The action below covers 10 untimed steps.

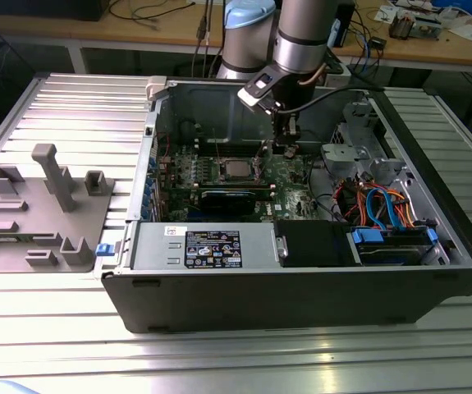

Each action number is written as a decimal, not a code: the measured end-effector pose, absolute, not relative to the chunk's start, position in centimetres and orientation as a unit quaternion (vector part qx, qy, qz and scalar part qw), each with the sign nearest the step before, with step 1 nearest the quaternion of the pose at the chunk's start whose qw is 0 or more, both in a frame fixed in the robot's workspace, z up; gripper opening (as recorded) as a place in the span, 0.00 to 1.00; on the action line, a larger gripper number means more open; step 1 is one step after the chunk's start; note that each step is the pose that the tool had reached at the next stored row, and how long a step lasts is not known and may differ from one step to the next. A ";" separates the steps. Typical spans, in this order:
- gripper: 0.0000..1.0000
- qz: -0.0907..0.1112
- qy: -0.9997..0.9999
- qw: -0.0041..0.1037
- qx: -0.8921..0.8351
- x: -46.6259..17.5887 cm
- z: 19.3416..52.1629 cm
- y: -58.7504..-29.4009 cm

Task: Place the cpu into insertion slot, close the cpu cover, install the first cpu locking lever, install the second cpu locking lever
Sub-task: 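Close the cpu cover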

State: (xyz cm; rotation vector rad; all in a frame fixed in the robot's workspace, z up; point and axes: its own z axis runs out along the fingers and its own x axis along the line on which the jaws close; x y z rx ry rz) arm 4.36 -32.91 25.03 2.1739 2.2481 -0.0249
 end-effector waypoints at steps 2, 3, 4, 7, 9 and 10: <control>0.11 -0.008 0.719 0.007 0.695 4.2 25.0 -32.9; 0.11 -0.008 0.719 0.007 0.695 4.2 25.0 -32.9; 0.11 -0.008 0.719 0.007 0.695 4.1 25.0 -32.9; 0.11 -0.008 0.719 0.007 0.695 3.2 25.0 -32.9; 0.11 -0.008 0.719 0.007 0.695 3.0 25.0 -32.9; 0.11 -0.008 0.719 0.007 0.695 2.9 25.0 -32.9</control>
